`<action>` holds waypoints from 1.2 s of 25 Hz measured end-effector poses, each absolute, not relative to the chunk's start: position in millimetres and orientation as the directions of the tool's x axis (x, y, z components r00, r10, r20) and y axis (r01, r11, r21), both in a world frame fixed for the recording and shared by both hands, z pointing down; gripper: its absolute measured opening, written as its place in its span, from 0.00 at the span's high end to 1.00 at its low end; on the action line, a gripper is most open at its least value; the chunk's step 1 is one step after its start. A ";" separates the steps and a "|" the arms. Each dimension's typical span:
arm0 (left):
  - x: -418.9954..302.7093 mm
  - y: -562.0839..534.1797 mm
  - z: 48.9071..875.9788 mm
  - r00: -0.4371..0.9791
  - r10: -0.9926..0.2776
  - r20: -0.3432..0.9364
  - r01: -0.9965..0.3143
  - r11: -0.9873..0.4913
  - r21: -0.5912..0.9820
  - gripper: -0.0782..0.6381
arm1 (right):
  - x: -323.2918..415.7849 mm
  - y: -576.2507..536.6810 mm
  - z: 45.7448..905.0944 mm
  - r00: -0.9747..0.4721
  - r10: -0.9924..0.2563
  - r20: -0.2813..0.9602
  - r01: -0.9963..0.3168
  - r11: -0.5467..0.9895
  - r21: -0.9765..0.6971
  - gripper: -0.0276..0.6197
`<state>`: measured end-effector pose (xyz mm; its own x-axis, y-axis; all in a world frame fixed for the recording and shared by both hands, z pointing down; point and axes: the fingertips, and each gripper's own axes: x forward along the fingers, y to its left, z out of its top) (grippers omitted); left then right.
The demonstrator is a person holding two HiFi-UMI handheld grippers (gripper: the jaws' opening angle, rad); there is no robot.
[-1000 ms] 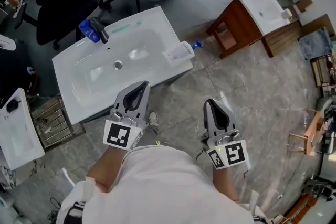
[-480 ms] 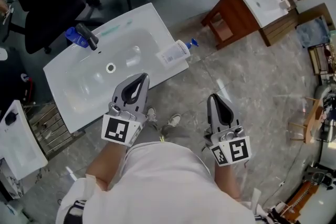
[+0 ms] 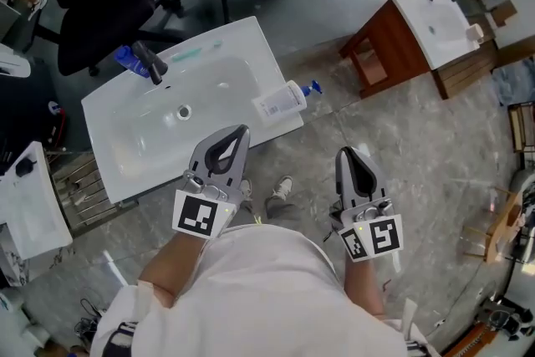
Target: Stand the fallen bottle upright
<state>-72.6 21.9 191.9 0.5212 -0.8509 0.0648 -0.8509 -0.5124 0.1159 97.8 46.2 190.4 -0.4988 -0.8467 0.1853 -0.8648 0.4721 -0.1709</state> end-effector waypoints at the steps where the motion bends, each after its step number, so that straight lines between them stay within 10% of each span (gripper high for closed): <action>1: -68.6 19.3 193.2 0.517 -0.853 0.074 -0.854 -0.509 0.106 0.87 | 100.4 40.2 193.5 -0.508 -0.841 0.184 -0.859 0.479 -0.181 0.89; 12: -33.6 -24.5 251.0 0.516 -0.825 0.228 -0.854 -0.516 0.065 0.84 | 137.0 -1.8 248.7 -0.532 -0.816 0.227 -0.841 0.478 -0.253 0.89; 30: 19.8 -88.7 365.1 0.511 -0.705 0.492 -0.745 -0.649 -0.155 0.47 | 153.7 -47.9 370.6 -0.575 -0.778 0.251 -0.795 0.460 -0.395 0.89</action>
<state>19.8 -88.7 365.1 0.5113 -0.7046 0.4921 -0.7450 -0.6488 -0.1550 153.7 -47.9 370.6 -0.5755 -0.7782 0.2514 -0.7951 0.4604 -0.3948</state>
